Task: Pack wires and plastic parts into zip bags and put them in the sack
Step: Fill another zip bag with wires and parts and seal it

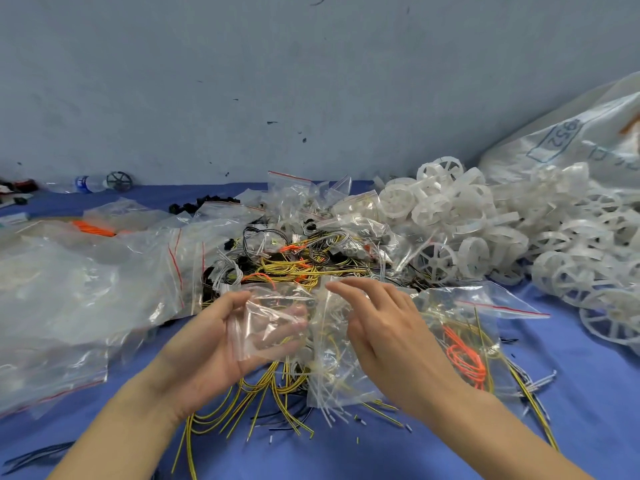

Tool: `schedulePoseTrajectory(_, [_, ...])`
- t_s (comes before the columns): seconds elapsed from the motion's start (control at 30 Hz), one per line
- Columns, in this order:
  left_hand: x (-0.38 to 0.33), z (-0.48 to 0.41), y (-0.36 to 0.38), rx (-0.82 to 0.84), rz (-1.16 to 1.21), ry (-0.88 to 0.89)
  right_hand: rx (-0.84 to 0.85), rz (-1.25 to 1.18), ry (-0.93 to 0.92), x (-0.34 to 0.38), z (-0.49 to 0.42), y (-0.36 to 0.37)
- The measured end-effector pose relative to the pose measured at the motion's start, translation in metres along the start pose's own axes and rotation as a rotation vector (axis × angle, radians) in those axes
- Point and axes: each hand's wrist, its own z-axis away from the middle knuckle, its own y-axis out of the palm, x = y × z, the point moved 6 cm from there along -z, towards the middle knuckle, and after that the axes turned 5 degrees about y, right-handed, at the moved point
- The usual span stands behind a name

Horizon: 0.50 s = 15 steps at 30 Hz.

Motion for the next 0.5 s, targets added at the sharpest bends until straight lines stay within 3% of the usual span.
schedulePoseTrajectory(0.33, [0.040, -0.021, 0.030, 0.175, 0.154, -0.116, 0.023, 0.081, -0.047, -0.014, -0.004, -0.002])
schedulePoseTrajectory(0.5, [0.052, -0.024, 0.041, 0.178, 0.183, -0.169, 0.054, 0.083, -0.128, -0.007, -0.006, -0.007])
